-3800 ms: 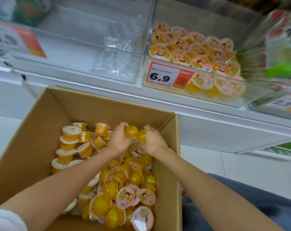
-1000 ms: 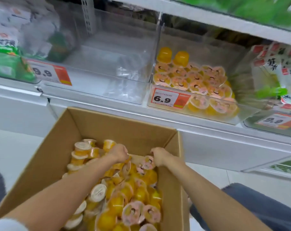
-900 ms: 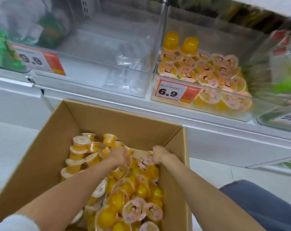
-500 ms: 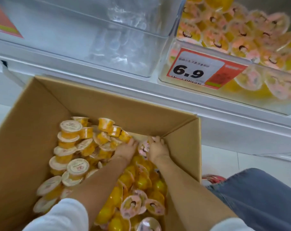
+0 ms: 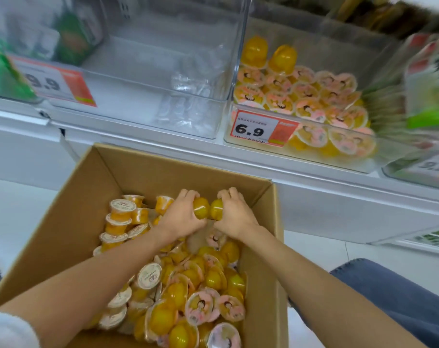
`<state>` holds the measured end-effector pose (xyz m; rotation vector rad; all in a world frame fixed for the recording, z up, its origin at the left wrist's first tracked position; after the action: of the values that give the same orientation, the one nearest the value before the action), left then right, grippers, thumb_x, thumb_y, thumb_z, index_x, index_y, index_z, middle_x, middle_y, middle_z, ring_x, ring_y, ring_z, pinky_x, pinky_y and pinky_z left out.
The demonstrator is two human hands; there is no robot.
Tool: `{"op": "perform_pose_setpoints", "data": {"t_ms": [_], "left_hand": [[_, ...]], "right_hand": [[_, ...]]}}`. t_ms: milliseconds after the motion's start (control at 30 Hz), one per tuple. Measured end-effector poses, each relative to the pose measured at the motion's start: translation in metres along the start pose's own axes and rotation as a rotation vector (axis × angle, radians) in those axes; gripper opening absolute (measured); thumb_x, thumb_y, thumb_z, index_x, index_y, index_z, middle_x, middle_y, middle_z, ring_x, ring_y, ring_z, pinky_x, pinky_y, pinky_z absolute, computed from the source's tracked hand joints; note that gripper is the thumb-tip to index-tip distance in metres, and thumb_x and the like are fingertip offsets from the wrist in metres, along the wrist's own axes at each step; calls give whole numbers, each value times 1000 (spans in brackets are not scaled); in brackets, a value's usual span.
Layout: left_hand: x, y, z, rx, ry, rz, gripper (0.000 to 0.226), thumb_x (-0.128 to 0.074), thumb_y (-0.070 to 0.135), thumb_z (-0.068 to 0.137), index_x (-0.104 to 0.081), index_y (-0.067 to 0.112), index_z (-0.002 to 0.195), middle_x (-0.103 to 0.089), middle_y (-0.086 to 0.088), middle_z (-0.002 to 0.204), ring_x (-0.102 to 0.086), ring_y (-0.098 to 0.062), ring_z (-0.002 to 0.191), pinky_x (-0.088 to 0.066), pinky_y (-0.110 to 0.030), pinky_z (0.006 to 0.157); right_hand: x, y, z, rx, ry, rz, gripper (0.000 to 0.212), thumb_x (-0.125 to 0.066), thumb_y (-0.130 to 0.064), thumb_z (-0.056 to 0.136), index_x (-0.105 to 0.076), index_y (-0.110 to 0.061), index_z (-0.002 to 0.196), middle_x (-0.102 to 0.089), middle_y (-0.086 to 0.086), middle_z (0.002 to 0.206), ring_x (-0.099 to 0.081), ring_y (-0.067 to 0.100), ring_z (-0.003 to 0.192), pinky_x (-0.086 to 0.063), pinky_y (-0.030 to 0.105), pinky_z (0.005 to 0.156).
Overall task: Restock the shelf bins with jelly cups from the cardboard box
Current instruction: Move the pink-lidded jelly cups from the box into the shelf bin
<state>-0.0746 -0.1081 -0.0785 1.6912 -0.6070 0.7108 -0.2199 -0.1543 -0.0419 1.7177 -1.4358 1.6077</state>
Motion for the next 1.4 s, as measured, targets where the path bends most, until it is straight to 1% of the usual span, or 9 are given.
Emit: {"op": "perform_pose_setpoints", "data": {"t_ms": [167, 400, 533, 700, 833, 900, 1067, 1233, 1400], "left_hand": [[61, 71, -17, -91, 178, -128, 56, -71, 40, 60, -52, 22, 110, -54, 3, 105, -58, -19, 94, -48, -31, 83], [128, 173, -32, -213, 496, 71, 62, -57, 72, 63, -57, 30, 108, -61, 1, 99, -57, -18, 96, -49, -35, 83], [149, 227, -16, -318, 548, -8, 64, -64, 68, 67, -56, 27, 114, -59, -1, 100, -56, -16, 95, -51, -35, 80], [145, 277, 45, -304, 465, -94, 62, -67, 63, 70, -53, 27, 117, -62, 2, 103, -57, -17, 99, -53, -38, 81], [132, 304, 104, -312, 368, -13, 55, -69, 57, 69, -63, 19, 108, -63, -7, 110, -62, -27, 99, -51, -34, 83], [123, 314, 130, -344, 290, 67, 40, -70, 45, 76, -66, 16, 105, -64, -12, 110, -62, -31, 101, -50, -35, 82], [113, 319, 198, -328, 400, 357, 50, -63, 56, 79, -61, 28, 121, -61, -4, 127, -52, -27, 120, -34, -38, 101], [100, 309, 243, -420, 431, 452, 46, -62, 56, 79, -58, 36, 120, -66, 0, 116, -51, -23, 118, -30, -41, 96], [103, 303, 257, -428, 484, 469, 64, -68, 58, 75, -49, 31, 129, -62, -4, 122, -47, -26, 122, -30, -41, 98]], "right_hand": [[78, -11, -51, 31, 300, 86, 58, -67, -37, 70, -44, -19, 119, -48, -1, 120, -51, 22, 111, -41, 28, 79], [179, -10, -93, 106, 793, 142, 60, -76, -44, 71, -54, -13, 117, -58, 3, 110, -50, 23, 107, -42, 35, 91], [230, 3, -90, 83, 947, 231, 61, -78, -39, 72, -55, -13, 121, -59, 4, 115, -49, 23, 109, -41, 33, 93], [277, 50, -56, -140, 905, 290, 65, -70, -45, 71, -48, -20, 127, -57, 5, 122, -50, 26, 116, -45, 40, 96], [302, 90, -15, -211, 850, 288, 48, -70, -45, 70, -58, -17, 106, -64, 9, 104, -61, 28, 102, -52, 35, 81], [313, 108, 5, -200, 832, 287, 38, -71, -45, 73, -63, -21, 101, -59, 12, 113, -55, 26, 114, -49, 31, 84], [329, 138, 56, -246, 687, 161, 59, -73, -35, 80, -54, -15, 132, -47, 13, 140, -40, 30, 133, -39, 35, 106], [327, 152, 90, -207, 665, 204, 25, -73, -26, 76, -70, -9, 94, -69, 12, 103, -63, 30, 102, -52, 33, 83], [326, 160, 94, -250, 718, 209, 52, -65, -10, 82, -45, -3, 129, -63, 20, 118, -57, 37, 114, -49, 38, 91]]}}
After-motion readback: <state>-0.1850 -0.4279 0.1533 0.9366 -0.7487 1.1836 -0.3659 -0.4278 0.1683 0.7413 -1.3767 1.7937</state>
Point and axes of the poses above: each hand's wrist, its own z-axis towards the middle knuckle, its own x-axis out of the back of the hand, y = z × x, the point moved 3 cm from there along z, towards the middle knuckle
